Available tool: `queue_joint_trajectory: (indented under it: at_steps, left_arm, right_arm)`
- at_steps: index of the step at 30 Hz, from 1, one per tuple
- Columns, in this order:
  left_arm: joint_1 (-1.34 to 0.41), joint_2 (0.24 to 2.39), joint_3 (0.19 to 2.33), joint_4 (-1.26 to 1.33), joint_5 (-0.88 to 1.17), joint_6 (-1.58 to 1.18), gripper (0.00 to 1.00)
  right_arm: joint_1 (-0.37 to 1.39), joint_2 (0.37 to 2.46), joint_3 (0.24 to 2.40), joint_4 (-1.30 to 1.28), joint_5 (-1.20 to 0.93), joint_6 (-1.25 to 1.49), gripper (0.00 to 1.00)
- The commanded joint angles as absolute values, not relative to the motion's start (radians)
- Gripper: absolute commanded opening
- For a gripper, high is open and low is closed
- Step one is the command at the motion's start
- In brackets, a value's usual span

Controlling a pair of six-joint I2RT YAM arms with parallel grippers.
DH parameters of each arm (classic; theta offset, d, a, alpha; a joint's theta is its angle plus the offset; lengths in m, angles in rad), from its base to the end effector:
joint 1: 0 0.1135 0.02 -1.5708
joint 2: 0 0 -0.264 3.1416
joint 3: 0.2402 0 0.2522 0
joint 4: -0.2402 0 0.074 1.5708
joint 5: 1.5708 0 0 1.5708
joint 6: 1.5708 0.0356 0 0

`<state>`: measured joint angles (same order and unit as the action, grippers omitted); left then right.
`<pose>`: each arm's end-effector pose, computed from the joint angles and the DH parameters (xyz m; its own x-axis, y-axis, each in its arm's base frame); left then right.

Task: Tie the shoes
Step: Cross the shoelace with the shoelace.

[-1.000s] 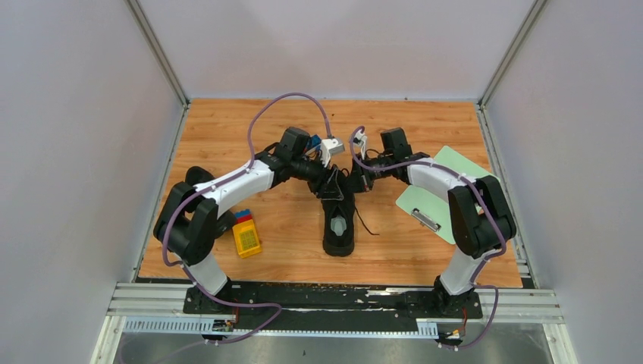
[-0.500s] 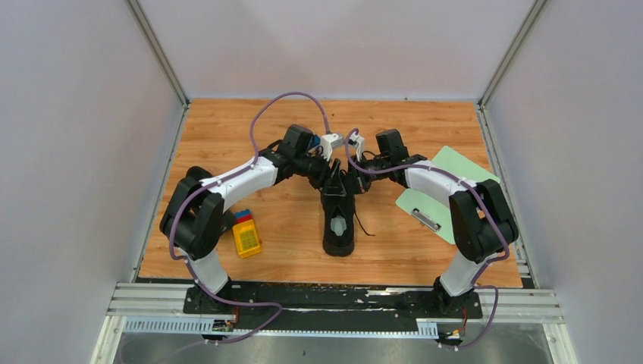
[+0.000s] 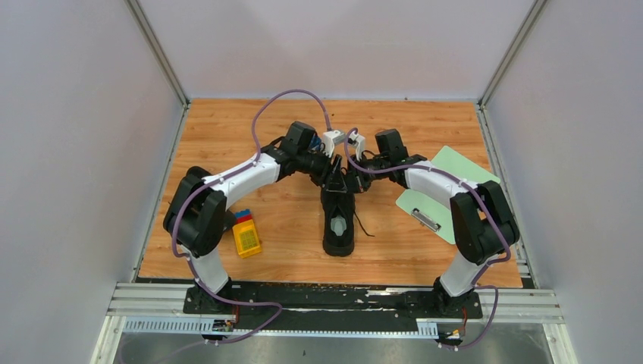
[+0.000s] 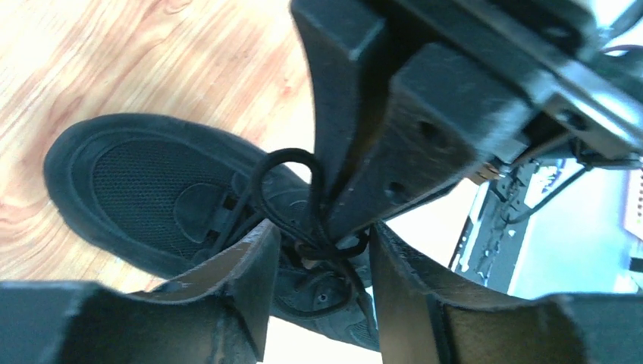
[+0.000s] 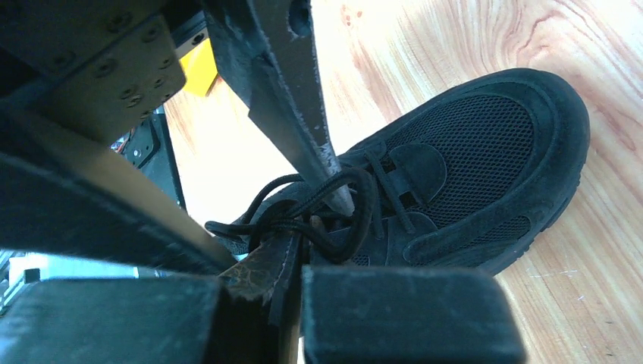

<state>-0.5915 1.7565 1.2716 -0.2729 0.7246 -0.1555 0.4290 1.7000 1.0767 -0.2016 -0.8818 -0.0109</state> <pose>0.3077 -0.2351 0.2427 -0.6902 0.3240 -0.6470 0.7190 0.4082 -0.5626 0.3100 0.1720 0.2101 -0.6598 -0.3094 -0.6848 -0.7480 0.3569 0.5595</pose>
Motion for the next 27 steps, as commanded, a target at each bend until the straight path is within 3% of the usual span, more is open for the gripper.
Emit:
queue_joint_trajectory:
  at_steps: [1,18,27]
  left_arm:
    - [-0.613,1.768,1.303,-0.289,0.627,-0.18,0.51]
    - [-0.622,1.729,1.305,-0.37,0.574,-0.054,0.04]
    - [-0.625,1.723,1.305,-0.402,0.551,0.073,0.0]
  right_arm:
    - [0.435,1.658,1.077,-0.164,-0.865,0.025,0.0]
    - [0.436,1.632,1.066,-0.167,-0.855,0.018,0.0]
    - [0.433,1.614,1.053,-0.168,-0.885,0.014,0.0]
